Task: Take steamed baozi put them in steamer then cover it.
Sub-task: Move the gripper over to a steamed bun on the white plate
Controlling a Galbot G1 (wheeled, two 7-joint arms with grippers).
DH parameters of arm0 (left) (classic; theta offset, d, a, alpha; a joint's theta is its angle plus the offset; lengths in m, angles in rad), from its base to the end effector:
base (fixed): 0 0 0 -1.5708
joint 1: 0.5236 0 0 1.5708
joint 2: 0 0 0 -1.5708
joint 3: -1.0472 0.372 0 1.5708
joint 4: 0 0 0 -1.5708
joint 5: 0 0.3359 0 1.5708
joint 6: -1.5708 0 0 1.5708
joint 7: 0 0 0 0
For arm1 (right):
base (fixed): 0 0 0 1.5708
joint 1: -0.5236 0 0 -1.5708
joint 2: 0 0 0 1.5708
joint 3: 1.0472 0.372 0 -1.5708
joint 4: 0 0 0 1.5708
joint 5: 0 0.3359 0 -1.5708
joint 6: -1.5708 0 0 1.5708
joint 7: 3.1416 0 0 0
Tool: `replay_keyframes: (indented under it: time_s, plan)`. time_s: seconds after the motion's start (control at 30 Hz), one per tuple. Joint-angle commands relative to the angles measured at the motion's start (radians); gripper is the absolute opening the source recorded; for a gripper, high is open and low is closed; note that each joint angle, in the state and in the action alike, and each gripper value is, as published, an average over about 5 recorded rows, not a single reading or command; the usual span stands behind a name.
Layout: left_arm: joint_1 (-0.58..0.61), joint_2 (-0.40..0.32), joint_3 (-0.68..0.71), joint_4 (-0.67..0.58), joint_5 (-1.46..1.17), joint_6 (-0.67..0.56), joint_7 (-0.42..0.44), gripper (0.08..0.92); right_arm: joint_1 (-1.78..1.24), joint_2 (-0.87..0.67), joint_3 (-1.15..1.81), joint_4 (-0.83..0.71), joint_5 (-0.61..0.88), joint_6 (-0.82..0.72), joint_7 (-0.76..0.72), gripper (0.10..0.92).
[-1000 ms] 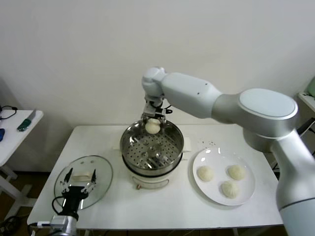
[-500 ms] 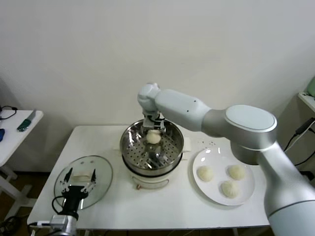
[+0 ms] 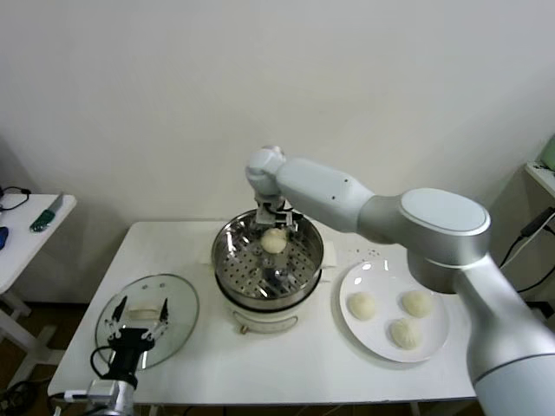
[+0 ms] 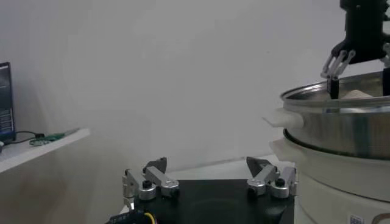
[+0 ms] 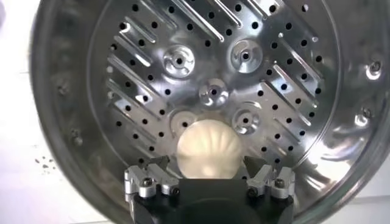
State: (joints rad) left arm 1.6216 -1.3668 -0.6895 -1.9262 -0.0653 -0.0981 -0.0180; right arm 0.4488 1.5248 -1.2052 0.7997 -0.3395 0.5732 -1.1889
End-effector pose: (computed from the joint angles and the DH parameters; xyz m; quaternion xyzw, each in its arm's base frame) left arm 0.1307 0.1026 -0.3696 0.0357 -0.9934 -0.0973 0.0494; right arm 0.6118 0.2098 -0.0839 0.6175 -0.0564 0.7823 0.0585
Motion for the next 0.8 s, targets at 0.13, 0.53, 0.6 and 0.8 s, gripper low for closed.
replay_keyframes:
  time_s: [0.13, 0.53, 0.6, 0.8]
  plan:
    - [0.008, 0.007, 0.001, -0.005, 0.0, 0.0, -0.001, 0.823, 0.22, -0.226, -0.1, 0.234, 0.339, -0.179, -0.007, 0.823]
    - [0.032, 0.014, 0.006, -0.009, -0.004, -0.011, -0.007, 0.823, 0.403, -0.63, -0.327, 0.555, 0.797, -0.719, 0.161, 0.823]
    - [0.036, 0.013, 0.005, -0.012, -0.005, -0.013, -0.007, 0.823, 0.394, -0.69, -0.364, 0.607, 0.815, -0.799, 0.21, 0.823]
    - [0.046, 0.015, 0.001, -0.016, -0.006, -0.015, -0.007, 0.823, 0.309, -0.838, -0.417, 0.727, 0.819, -0.961, 0.315, 0.823]
